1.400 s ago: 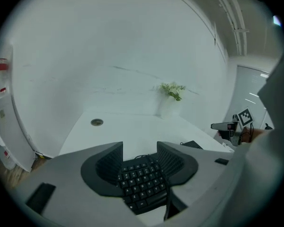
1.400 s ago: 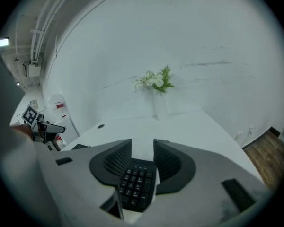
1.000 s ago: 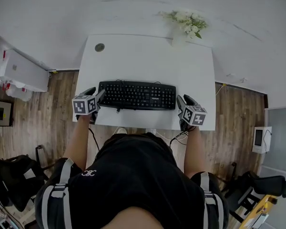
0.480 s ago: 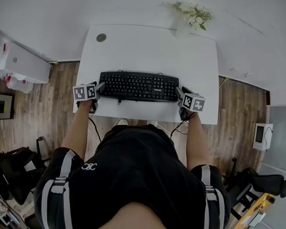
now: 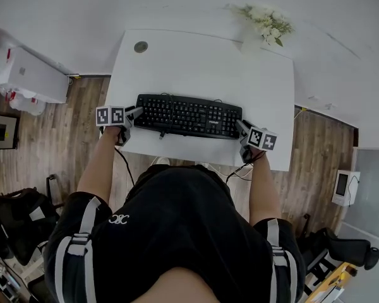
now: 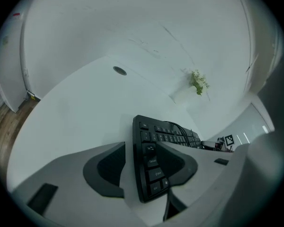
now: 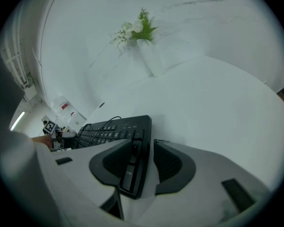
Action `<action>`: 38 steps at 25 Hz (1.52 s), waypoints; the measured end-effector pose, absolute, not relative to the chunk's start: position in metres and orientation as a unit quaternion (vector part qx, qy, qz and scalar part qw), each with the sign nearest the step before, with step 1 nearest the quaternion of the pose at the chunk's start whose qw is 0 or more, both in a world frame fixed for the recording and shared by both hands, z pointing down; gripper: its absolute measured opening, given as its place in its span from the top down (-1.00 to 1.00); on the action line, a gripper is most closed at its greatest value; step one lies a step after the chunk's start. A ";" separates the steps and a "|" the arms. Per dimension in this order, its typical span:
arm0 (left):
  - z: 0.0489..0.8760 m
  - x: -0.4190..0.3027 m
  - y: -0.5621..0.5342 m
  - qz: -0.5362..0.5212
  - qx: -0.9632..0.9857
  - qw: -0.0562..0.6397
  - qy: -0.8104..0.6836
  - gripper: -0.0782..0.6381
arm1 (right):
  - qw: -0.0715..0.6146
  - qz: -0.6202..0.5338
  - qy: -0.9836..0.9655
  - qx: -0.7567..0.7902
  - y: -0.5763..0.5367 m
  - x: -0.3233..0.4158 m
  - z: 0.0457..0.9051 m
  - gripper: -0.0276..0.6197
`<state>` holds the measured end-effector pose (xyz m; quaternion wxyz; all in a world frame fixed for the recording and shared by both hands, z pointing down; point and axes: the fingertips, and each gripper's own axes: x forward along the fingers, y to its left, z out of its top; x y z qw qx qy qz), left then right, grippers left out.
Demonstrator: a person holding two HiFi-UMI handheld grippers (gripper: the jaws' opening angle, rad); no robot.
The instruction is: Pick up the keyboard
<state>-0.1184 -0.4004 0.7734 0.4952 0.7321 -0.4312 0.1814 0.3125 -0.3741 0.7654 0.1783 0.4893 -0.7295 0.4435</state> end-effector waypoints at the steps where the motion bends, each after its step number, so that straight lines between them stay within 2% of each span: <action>1: 0.773 -0.119 -0.400 0.181 0.736 0.497 -0.423 0.19 | 0.171 0.452 -0.732 0.481 -0.374 0.310 0.765 0.46; 9: 0.777 -0.110 -0.396 0.198 0.749 0.531 -0.343 0.34 | 0.131 0.516 -0.736 0.419 -0.380 0.303 0.764 0.46; 14: 0.776 -0.110 -0.398 0.179 0.745 0.547 -0.337 0.35 | 0.154 0.528 -0.734 0.398 -0.378 0.301 0.765 0.46; 16: 0.775 -0.110 -0.402 0.161 0.738 0.552 -0.354 0.35 | 0.170 0.530 -0.729 0.399 -0.379 0.301 0.766 0.40; 17: 0.775 -0.111 -0.404 0.152 0.734 0.553 -0.364 0.36 | 0.181 0.529 -0.725 0.401 -0.379 0.302 0.767 0.45; 18: 0.775 -0.111 -0.406 0.147 0.732 0.552 -0.370 0.36 | 0.192 0.529 -0.721 0.403 -0.380 0.303 0.769 0.55; 29: 0.775 -0.110 -0.401 0.153 0.741 0.537 -0.372 0.36 | 0.221 0.503 -0.723 0.420 -0.377 0.304 0.770 0.57; 38: 0.756 -0.107 -0.396 0.143 0.766 0.498 -0.381 0.36 | 0.189 0.478 -0.740 0.434 -0.374 0.307 0.747 0.58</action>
